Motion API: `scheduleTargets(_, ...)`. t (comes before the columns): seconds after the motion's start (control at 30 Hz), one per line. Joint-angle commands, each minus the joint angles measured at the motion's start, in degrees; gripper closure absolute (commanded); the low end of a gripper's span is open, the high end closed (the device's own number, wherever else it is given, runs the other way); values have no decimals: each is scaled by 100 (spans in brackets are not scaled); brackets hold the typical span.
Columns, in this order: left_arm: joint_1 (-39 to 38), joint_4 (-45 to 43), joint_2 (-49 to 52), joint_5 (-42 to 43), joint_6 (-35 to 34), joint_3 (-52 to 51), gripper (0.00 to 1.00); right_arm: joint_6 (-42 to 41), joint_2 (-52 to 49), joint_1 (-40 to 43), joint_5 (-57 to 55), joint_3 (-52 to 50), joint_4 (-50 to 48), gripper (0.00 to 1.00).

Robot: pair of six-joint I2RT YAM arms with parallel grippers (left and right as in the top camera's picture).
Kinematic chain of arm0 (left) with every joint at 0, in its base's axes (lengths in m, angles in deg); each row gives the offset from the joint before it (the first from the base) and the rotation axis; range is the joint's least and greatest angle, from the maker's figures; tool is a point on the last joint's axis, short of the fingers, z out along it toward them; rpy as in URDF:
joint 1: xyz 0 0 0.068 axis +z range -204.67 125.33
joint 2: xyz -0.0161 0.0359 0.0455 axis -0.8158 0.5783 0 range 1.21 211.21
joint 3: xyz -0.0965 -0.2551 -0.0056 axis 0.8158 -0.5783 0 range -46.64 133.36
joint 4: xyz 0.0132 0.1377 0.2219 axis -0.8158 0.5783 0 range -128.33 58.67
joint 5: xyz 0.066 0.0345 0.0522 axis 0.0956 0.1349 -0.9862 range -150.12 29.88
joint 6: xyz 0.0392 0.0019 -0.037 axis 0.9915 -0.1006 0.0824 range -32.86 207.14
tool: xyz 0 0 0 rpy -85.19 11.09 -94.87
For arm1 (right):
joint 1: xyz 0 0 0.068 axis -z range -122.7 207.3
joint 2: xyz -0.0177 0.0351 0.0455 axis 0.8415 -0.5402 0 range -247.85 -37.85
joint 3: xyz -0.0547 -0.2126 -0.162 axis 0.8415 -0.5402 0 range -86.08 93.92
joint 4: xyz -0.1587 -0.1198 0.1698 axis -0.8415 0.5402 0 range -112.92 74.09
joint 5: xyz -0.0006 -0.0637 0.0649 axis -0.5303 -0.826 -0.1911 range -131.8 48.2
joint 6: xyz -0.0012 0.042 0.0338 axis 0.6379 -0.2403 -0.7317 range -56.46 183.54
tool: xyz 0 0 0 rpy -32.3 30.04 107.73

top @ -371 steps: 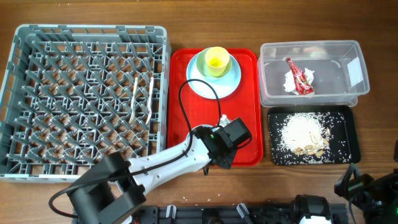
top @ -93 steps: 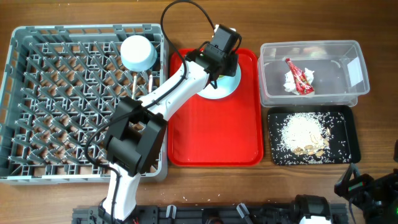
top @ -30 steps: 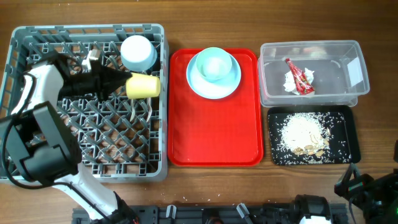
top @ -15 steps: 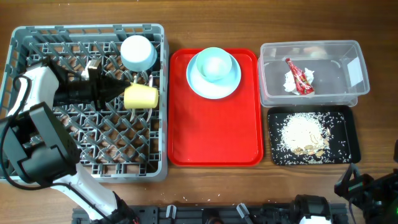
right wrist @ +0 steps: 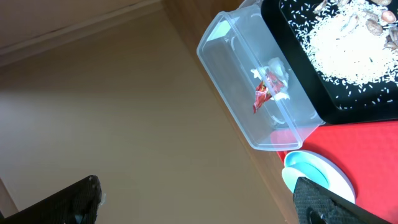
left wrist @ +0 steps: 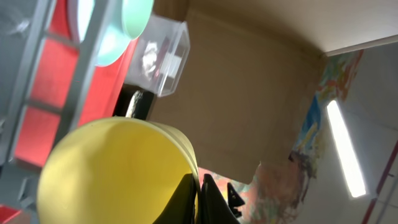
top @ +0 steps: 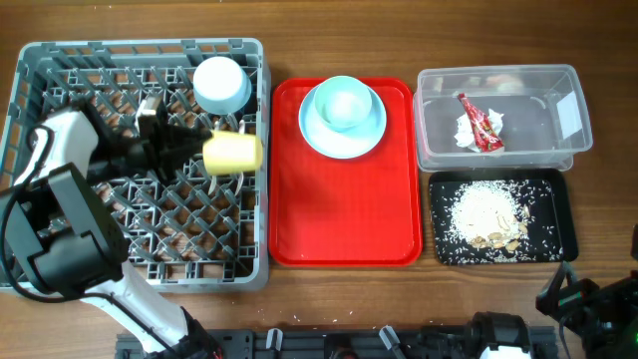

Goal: Sort waste into correct bins and load items into the dishwasher rack
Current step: 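Lower the yellow cup into the rack's front section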

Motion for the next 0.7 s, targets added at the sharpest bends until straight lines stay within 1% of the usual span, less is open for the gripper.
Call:
scheduleTargets(0.0,83,26,-160,-24,713,-748,96,-39,17,17,-55,-15,9,0)
scheduleTargets(0.13,496,26,-278,-39,1130,-1563,96,-42,17,17,-55,-15,9,0)
scheduleTargets(0.2,713,28,-356,-133,1250,-1698,96,-39,17,17,-55,-15,9,0)
scheduleTargets(0.27,964,28,-501,-319,1303,-1703,96,-39,17,17,-55,-15,9,0)
scheduleTargets(0.4,1259,26,-960,-337,1303,-1596,96,-39,17,17,-55,-15,9,0)
scheduleTargets(0.6,1152,24,-1685,-409,1016,-1147,96,-39,17,17,-55,-15,9,0)
scheduleTargets(0.67,1071,24,-1976,-710,1016,-1143,96,-39,17,17,-55,-15,9,0)
